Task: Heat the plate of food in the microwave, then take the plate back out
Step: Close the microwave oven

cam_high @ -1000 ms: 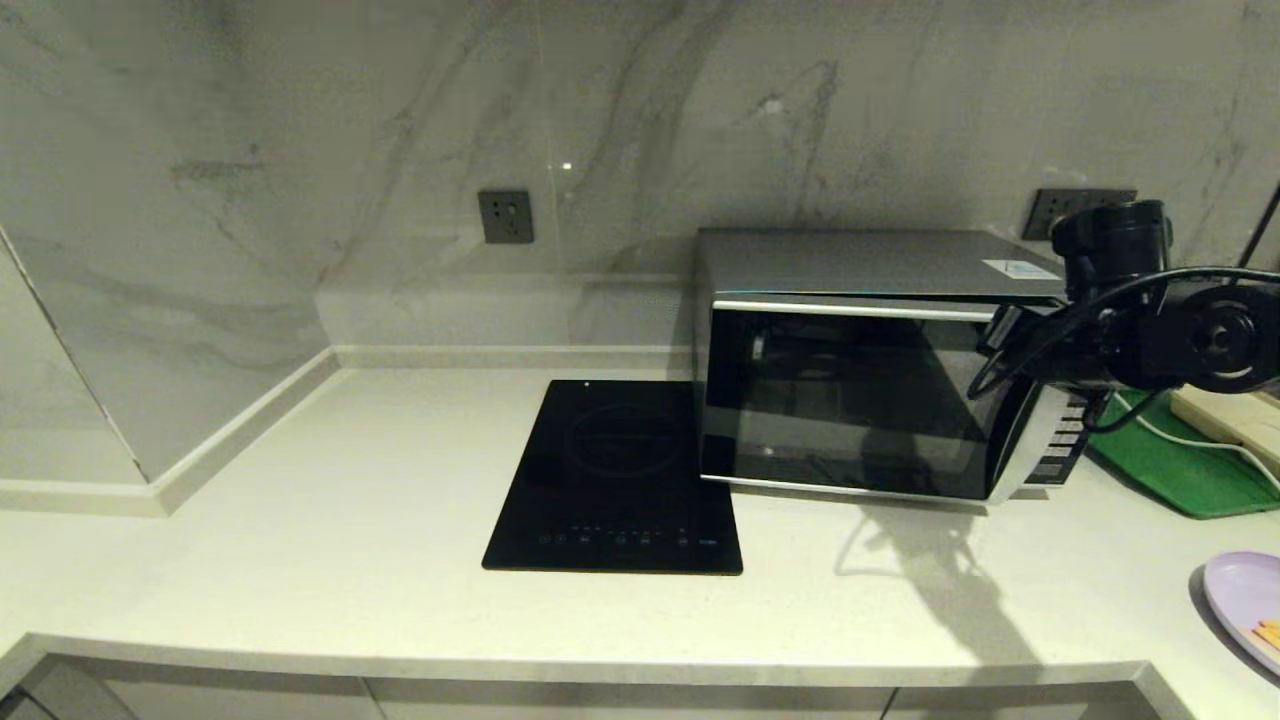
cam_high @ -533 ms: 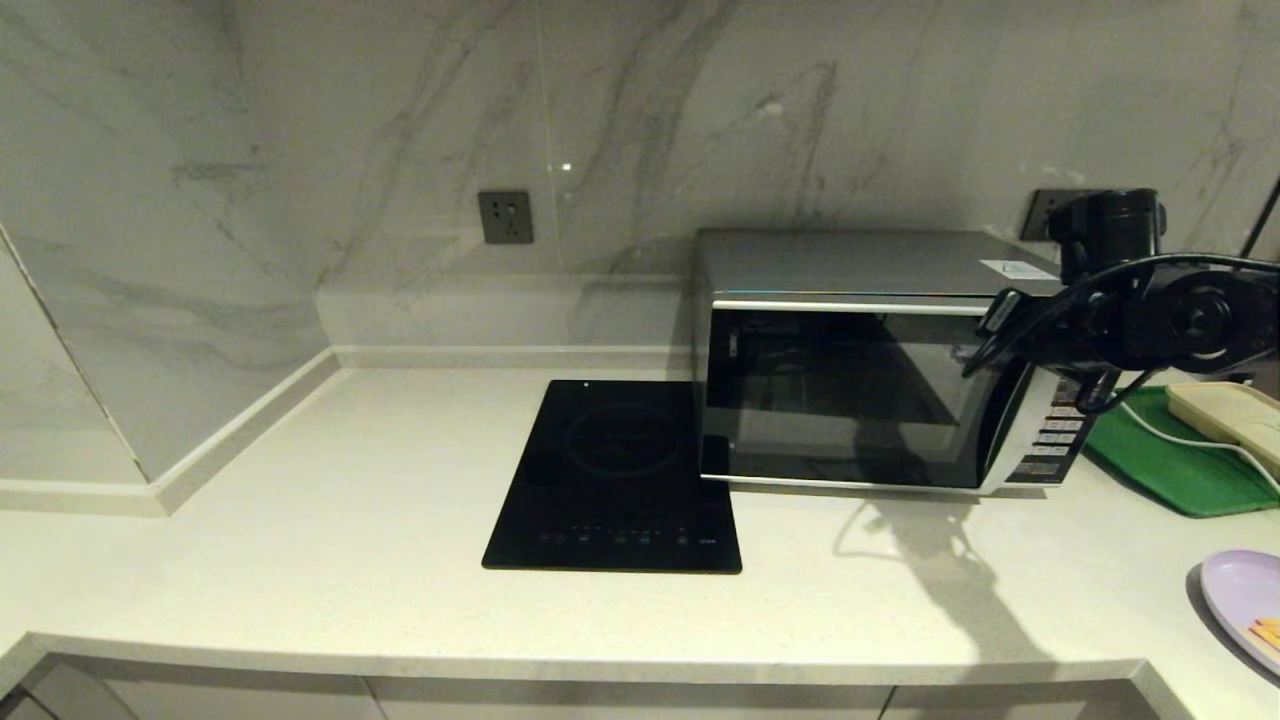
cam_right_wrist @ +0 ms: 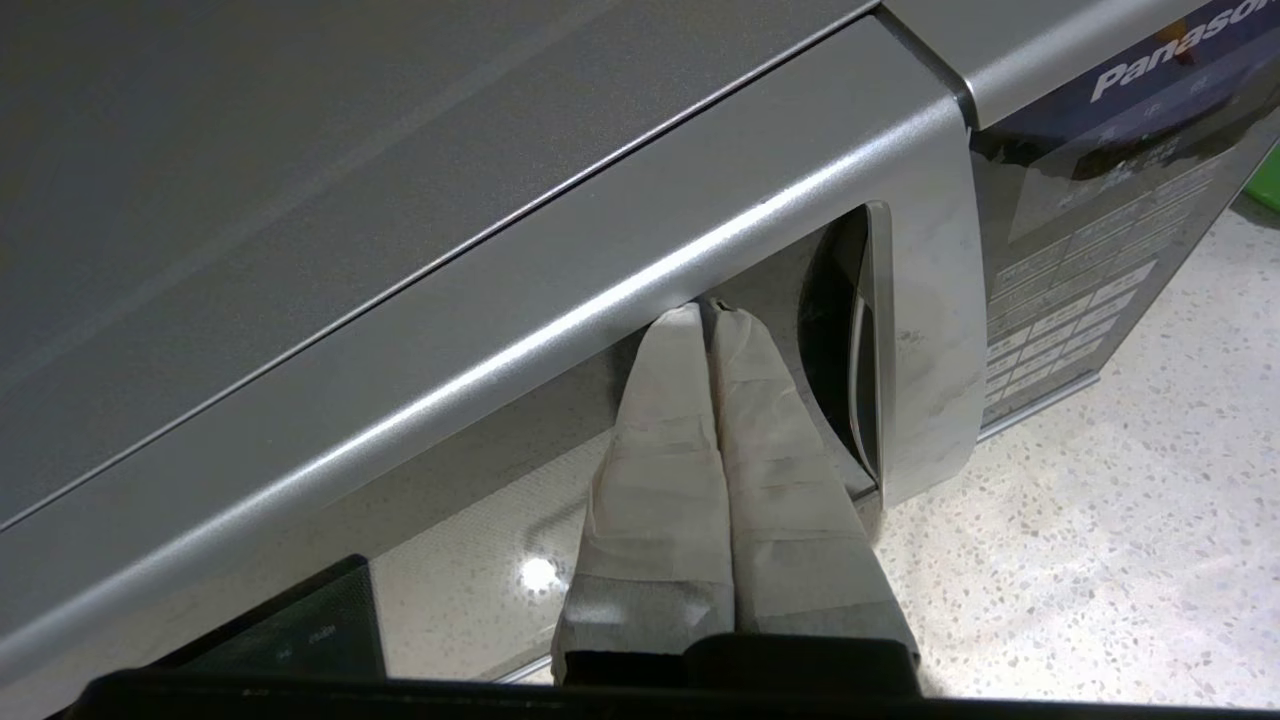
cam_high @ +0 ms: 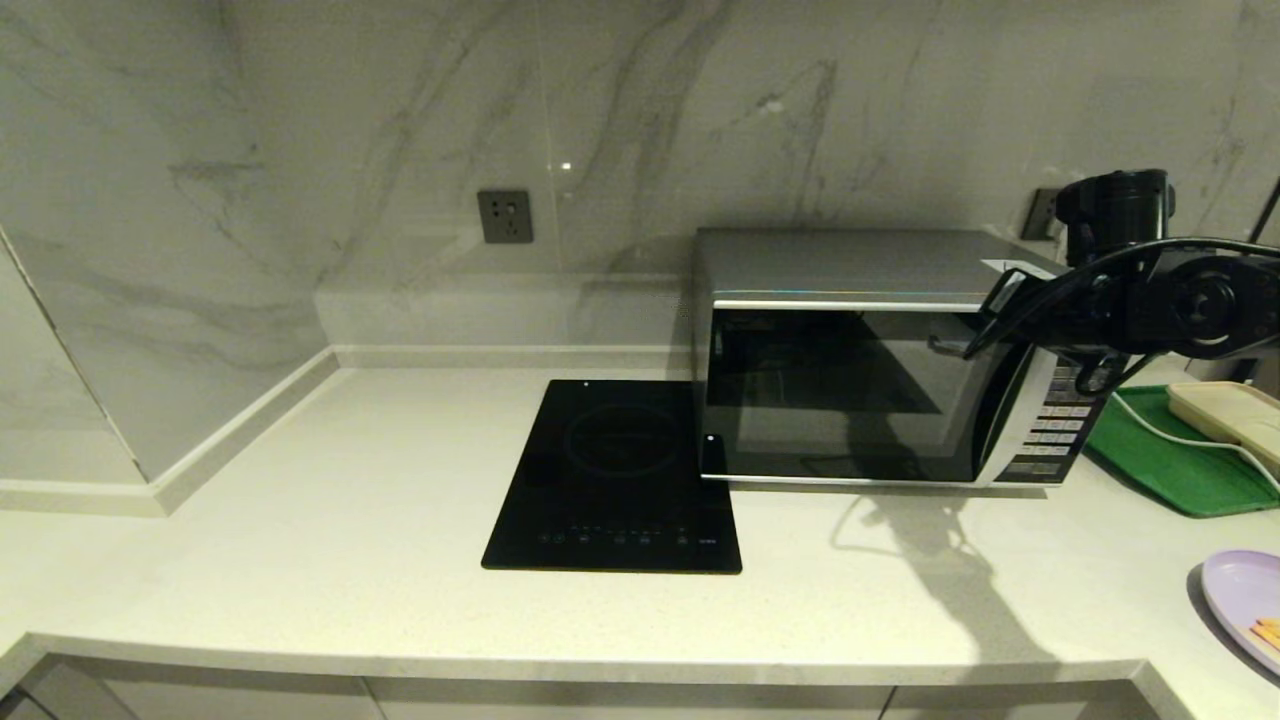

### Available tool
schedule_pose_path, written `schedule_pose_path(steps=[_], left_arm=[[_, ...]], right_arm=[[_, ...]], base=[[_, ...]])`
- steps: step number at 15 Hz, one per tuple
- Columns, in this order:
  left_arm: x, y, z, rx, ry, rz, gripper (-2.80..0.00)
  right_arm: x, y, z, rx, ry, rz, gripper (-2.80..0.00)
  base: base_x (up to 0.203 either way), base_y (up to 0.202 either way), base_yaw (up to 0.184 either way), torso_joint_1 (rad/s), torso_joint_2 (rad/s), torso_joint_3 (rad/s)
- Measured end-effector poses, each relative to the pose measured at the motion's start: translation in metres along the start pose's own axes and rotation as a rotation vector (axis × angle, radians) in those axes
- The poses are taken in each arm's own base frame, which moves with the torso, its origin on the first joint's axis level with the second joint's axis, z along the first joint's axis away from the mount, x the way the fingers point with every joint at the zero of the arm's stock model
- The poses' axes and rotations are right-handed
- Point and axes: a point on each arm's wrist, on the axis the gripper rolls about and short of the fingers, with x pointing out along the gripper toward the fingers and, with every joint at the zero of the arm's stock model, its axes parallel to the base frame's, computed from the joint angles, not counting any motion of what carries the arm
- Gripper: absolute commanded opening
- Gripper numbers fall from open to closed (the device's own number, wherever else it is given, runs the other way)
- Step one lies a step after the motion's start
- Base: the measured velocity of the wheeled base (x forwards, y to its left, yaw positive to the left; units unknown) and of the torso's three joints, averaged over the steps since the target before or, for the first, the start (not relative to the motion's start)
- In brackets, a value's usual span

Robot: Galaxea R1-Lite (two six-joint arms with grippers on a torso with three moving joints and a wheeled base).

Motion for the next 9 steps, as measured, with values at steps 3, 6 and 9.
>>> schedule_pose_path(steps=[3, 6, 9], left_arm=[[0.0, 0.0, 0.0, 0.0, 0.0, 0.0, -2.8], [0.0, 0.0, 0.0, 0.0, 0.0, 0.0, -2.8], [0.0, 0.0, 0.0, 0.0, 0.0, 0.0, -2.8]], right_arm=[[0.004, -0.001, -0.002, 0.002, 0.006, -0.006, -2.8], [-0.01, -0.005, 0.001, 0.002, 0.012, -0.004, -2.8], [-0.055, -0.015, 0.012, -0.005, 0.041, 0.019, -2.8]], base=[[0.0, 0.0, 0.0, 0.0, 0.0, 0.0], [0.0, 0.0, 0.0, 0.0, 0.0, 0.0], [0.0, 0.0, 0.0, 0.0, 0.0, 0.0]])
